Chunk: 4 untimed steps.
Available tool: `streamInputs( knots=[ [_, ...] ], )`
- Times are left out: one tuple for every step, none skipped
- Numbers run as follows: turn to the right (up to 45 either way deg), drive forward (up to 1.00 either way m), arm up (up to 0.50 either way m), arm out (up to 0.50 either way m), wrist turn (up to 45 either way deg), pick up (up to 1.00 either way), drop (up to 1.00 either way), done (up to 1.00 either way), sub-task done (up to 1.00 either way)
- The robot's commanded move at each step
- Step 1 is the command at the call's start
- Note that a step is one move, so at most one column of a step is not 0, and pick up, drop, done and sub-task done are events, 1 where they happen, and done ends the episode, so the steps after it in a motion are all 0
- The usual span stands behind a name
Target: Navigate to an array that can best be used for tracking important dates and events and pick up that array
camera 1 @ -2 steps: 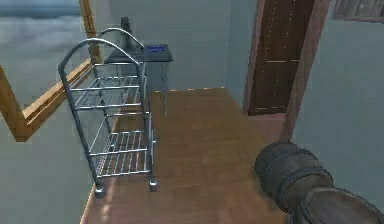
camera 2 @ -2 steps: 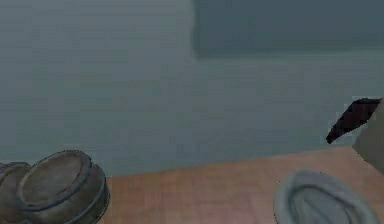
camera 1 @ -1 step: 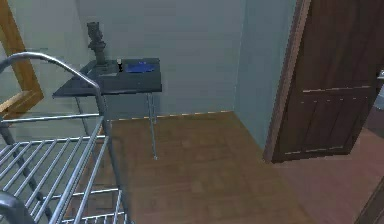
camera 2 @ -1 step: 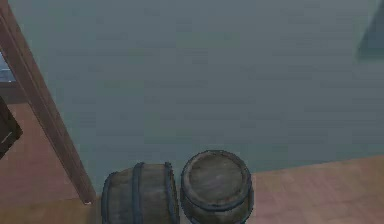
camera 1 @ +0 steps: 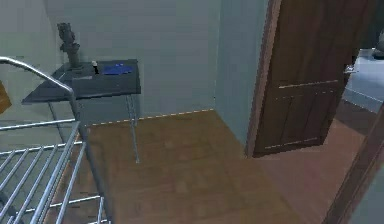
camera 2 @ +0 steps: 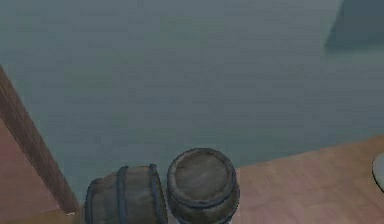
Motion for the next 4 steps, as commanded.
streamInputs(
  knots=[
    [0.0, 0.4, 0.0, 0.0, 0.0, 0.0, 0.0, 0.0, 0.0],
    [36.0, 0.0, 0.0, 0.0, 0.0, 0.0, 0.0, 0.0, 0.0],
    [0.0, 0.65, 0.0, 0.0, 0.0, 0.0, 0.0, 0.0, 0.0],
    [6.0, 0.0, 0.0, 0.0, 0.0, 0.0, 0.0, 0.0, 0.0]
  ],
)
